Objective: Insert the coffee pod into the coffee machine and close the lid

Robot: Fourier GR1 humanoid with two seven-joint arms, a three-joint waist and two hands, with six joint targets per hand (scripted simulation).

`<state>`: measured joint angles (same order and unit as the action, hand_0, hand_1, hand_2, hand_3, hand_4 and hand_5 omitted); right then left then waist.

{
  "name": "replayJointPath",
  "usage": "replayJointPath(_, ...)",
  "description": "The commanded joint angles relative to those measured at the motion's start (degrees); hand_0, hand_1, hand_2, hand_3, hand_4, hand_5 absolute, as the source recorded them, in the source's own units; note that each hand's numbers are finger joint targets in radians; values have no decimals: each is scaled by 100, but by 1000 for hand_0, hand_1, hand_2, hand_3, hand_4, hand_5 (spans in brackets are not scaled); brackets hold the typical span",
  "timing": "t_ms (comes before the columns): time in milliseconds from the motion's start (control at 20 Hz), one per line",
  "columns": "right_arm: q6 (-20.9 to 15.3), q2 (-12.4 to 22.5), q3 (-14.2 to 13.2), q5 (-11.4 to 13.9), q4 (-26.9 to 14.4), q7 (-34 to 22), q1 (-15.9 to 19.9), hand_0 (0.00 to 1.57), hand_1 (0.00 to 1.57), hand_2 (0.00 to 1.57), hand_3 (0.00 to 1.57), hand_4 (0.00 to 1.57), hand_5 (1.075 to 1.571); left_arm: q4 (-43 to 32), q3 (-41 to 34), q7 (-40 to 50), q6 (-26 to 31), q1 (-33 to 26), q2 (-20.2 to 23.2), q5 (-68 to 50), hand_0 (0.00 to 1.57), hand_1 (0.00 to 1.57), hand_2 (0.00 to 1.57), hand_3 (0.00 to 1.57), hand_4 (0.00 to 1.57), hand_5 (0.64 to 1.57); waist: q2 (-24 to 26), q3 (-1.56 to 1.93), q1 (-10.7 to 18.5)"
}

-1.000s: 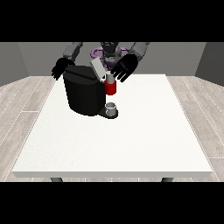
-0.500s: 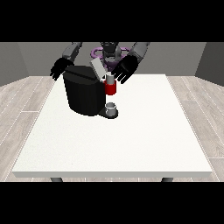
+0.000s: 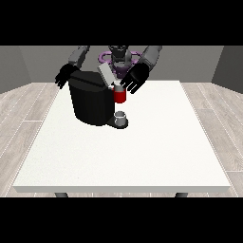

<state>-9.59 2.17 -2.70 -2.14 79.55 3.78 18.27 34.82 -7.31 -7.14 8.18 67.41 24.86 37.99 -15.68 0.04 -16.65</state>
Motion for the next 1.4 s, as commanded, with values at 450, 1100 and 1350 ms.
replayJointPath(450, 171, 189, -104, -145, 62, -233, 213, 0, 0, 0, 0, 401, 1571, -77, 62, 11, -91, 44, 80, 224, 1085, 1085, 1132, 956, 403, 1571, -42, -3, -73)
replayJointPath(1100, -171, -76, -49, 40, -164, 103, 175, 0, 0, 0, 0, 447, 1571, -35, 355, -431, 367, 95, 248, 476, 0, 0, 0, 0, 0, 1571, -124, -2, 119)
replayJointPath(1350, 130, 80, -114, -152, -99, 49, 12, 0, 0, 0, 0, 375, 1571, -99, 348, -268, 394, 23, 333, 586, 0, 0, 0, 0, 0, 1571, 55, -2, -49)
